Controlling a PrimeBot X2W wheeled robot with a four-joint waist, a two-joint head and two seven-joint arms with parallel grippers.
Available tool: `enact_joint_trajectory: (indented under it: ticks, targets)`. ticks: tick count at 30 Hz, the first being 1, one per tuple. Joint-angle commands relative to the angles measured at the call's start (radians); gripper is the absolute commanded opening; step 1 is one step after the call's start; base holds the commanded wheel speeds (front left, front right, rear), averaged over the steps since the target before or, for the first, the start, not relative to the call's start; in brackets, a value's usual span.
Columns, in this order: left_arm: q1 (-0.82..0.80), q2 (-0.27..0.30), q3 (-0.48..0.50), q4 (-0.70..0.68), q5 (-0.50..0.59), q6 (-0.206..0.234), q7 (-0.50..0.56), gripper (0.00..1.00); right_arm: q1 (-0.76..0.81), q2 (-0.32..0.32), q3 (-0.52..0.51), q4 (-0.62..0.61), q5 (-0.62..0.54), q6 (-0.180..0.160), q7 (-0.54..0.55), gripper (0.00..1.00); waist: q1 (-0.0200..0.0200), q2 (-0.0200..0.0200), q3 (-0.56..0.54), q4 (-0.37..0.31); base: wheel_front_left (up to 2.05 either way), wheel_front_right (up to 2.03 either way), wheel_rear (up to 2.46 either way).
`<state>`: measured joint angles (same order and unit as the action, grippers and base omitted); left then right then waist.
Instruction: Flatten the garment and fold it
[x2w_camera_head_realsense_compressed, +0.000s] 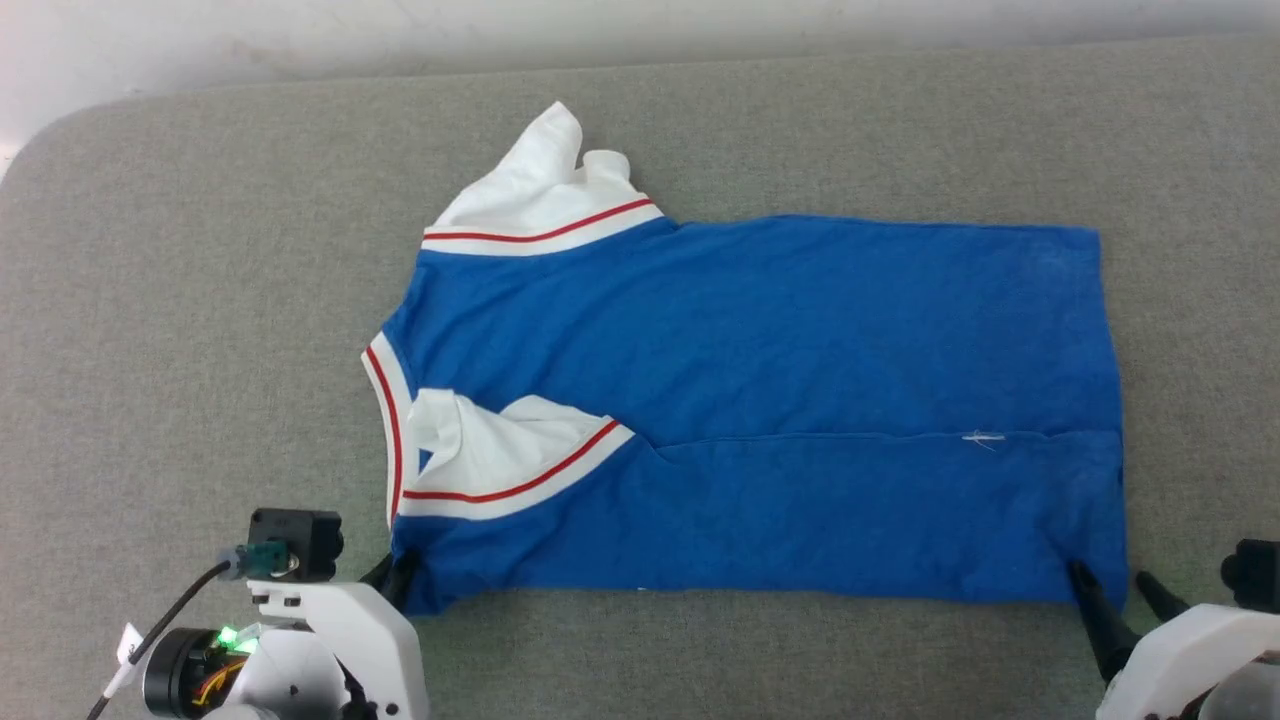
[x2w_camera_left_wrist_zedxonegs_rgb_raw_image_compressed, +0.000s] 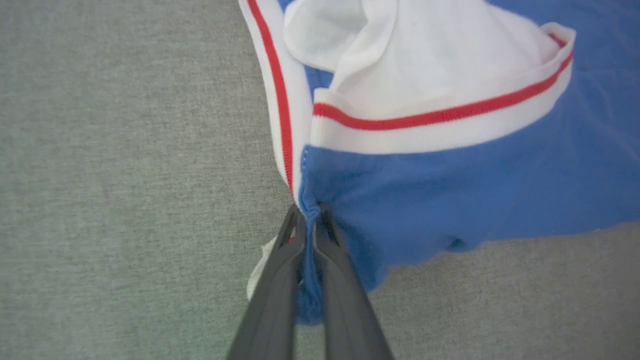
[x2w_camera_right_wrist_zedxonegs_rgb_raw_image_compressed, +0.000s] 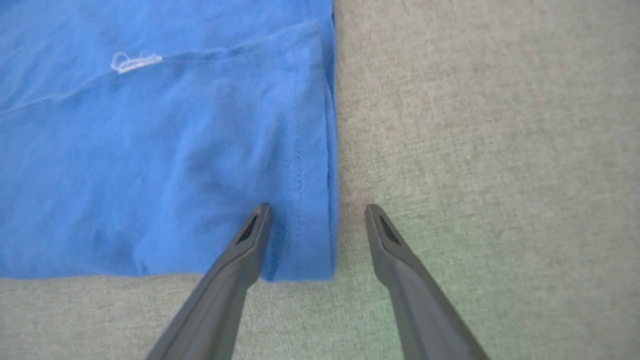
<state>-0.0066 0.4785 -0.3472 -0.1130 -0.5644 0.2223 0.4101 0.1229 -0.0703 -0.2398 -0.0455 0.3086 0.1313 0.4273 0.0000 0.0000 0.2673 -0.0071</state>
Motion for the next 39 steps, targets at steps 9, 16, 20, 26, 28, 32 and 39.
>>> enact_joint_trajectory:
  ticks: [9, 16, 20, 26, 28, 32, 39]
  targets:
    - [-0.009, 0.001, 0.024, -0.005, -0.003, 0.021, -0.025, 0.0, -0.037, 0.015, 0.005, 0.06, 0.04, -0.001, 0.031, 0.0, 0.0, 0.0, 0.007, -0.003, 0.0, 0.0, 0.0]
    - [0.001, -0.006, 0.05, -0.01, -0.025, 0.029, -0.053, 0.0, -0.057, 0.001, 0.001, 0.029, 0.048, -0.001, 0.028, 0.0, 0.0, 0.0, -0.001, -0.014, 0.0, 0.0, 0.0]
    - [0.032, 0.005, 0.059, -0.034, -0.063, 0.008, -0.042, 0.0, -0.06, -0.02, -0.005, -0.024, 0.05, -0.001, 0.042, 0.0, 0.0, 0.0, -0.017, -0.023, 0.0, 0.0, 0.0]
    - [0.097, 0.029, 0.095, -0.091, -0.105, 0.017, -0.024, 0.0, -0.052, -0.044, -0.027, -0.083, 0.054, -0.001, 0.061, 0.0, 0.0, 0.0, -0.042, -0.027, 0.0, 0.0, 0.0]
    - [0.142, 0.036, 0.101, -0.129, -0.127, 0.025, -0.003, 0.0, -0.035, -0.049, -0.045, -0.11, 0.055, -0.001, 0.083, 0.0, 0.0, 0.0, -0.056, -0.023, 0.0, 0.0, 0.0]
    - [0.198, 0.042, 0.1, -0.172, -0.152, 0.035, 0.024, 0.0, 0.001, -0.04, -0.058, -0.141, 0.052, -0.001, 0.12, 0.0, 0.0, 0.0, -0.067, -0.016, 0.0, 0.0, 0.0]
    - [0.265, 0.041, 0.093, -0.208, -0.191, 0.039, 0.053, 0.0, 0.061, -0.023, -0.065, -0.163, 0.065, -0.001, 0.191, 0.0, 0.0, 0.0, -0.065, -0.006, 0.0, 0.0, 0.0]
